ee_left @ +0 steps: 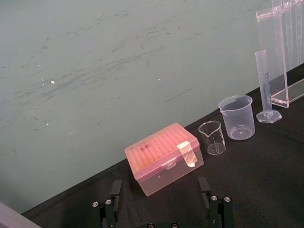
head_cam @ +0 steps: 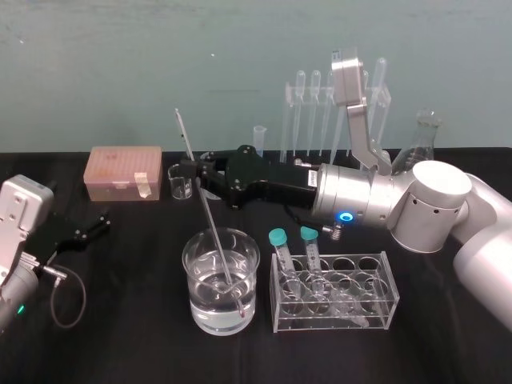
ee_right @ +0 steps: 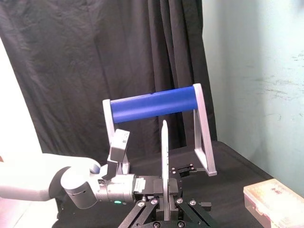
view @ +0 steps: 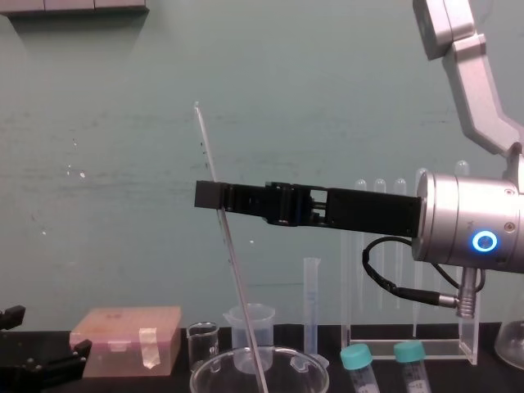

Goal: Hold the thermometer with one hand and immerse one end into the beaker, then reinsert it into the test tube rack.

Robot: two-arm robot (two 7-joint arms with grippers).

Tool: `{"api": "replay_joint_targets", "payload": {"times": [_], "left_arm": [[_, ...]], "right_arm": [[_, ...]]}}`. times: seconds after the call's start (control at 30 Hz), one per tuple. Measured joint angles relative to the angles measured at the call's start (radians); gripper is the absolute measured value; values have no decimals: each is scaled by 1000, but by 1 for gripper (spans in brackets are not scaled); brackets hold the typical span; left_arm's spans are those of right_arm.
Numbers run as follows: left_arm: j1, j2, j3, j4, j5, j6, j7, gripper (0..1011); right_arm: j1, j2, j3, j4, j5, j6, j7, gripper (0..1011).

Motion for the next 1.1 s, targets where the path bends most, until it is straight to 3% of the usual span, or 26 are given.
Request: {"api": "replay_joint_targets", "payload": {"times": [1.1], "left_arm": [[0, 0, 0, 0, 0, 0, 0, 1008]], "right_arm": [[-6, 4, 1, 10, -9, -43, 46, 58]]}}
